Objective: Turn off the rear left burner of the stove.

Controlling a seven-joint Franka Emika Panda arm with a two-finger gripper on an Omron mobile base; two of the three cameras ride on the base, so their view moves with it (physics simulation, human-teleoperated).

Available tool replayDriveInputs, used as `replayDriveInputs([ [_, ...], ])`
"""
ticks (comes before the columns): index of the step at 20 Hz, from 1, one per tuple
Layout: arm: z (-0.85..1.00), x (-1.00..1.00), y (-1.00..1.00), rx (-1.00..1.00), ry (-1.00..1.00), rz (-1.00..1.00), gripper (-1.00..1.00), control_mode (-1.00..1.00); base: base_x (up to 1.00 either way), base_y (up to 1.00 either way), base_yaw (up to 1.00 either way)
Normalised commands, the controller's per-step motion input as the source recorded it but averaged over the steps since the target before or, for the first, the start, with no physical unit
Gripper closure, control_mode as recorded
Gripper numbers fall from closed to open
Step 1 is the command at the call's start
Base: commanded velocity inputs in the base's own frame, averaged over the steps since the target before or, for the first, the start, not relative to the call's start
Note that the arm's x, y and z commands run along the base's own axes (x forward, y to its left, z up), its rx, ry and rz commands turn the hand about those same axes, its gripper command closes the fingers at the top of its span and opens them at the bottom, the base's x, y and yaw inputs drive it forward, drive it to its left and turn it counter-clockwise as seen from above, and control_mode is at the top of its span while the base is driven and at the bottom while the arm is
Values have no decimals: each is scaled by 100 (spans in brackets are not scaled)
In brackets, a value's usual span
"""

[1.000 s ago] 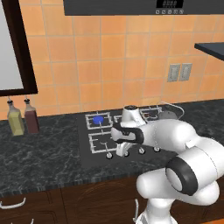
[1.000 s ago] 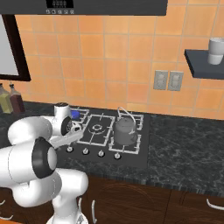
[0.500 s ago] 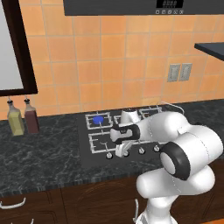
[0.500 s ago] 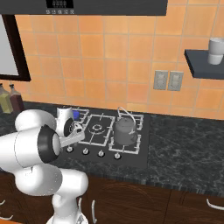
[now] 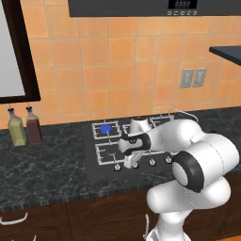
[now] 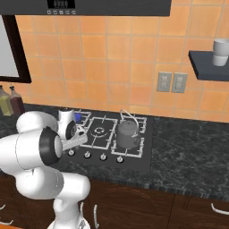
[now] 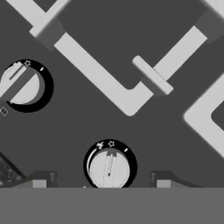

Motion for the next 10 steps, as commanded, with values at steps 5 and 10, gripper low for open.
replayDriveInputs([
  [5, -1, -1, 8, -4, -9, 0, -100, -100, 0, 0, 0],
  [10, -6, 9, 0, 0, -6, 0, -100, -100, 0, 0, 0],
])
